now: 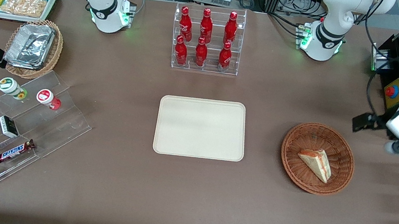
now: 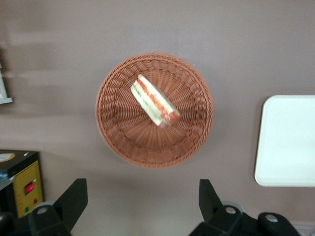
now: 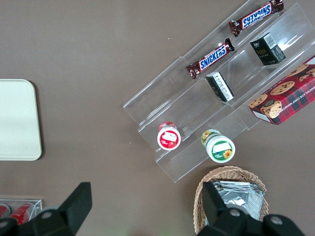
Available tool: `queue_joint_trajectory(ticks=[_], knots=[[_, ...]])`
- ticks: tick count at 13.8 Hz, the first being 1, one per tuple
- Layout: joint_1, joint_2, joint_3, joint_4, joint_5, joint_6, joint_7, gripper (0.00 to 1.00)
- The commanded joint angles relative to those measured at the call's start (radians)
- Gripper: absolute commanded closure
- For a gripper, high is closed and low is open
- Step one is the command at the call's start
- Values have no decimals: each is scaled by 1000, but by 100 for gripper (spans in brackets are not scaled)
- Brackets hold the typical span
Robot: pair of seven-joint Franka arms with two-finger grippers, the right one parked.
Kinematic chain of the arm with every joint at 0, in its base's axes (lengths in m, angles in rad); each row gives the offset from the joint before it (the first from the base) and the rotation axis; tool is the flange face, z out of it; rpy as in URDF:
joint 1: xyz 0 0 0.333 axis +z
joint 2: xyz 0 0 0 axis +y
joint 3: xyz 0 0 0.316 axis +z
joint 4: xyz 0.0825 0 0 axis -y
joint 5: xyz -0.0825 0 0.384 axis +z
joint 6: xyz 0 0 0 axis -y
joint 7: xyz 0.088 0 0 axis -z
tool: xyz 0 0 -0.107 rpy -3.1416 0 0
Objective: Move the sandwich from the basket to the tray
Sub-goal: 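Move the left gripper over the wicker basket toward the wrapped sandwich, then lower the left gripper onto the sandwich and close it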
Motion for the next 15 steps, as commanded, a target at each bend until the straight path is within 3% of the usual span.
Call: queue_joint_trajectory(ticks=[1, 5, 11, 15], knots=[[-2, -2, -1, -96, 9, 108, -54, 0], [-6, 5, -1, -233, 7, 280, -186, 0], [-2, 65, -1, -308, 2, 425, -396, 0], [4, 87, 0, -397, -1, 558, -424, 0]])
